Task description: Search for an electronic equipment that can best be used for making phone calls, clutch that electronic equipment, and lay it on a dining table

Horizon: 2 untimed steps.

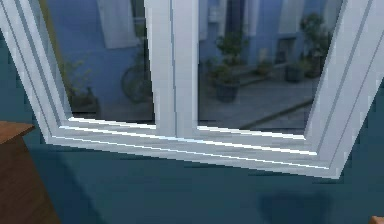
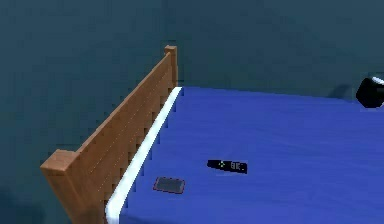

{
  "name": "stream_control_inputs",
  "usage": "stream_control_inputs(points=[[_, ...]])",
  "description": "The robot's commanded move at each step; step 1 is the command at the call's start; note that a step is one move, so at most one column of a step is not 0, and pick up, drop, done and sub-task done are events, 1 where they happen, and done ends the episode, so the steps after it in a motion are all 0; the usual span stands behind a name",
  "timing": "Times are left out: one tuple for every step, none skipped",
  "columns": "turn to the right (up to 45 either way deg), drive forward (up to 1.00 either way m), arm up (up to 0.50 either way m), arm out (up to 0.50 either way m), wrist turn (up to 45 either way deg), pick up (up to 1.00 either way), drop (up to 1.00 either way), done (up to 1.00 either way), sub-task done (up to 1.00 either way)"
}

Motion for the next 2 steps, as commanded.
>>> stream_control_inputs(points=[[0.0, 0.0, 0.0, 0.32, 0.0, 0.0, 0.0, 0.0, 0.0], [0.0, 0.0, 0.0, 0.0, 45.0, 0.0, 0.0, 0.0, 0.0]])
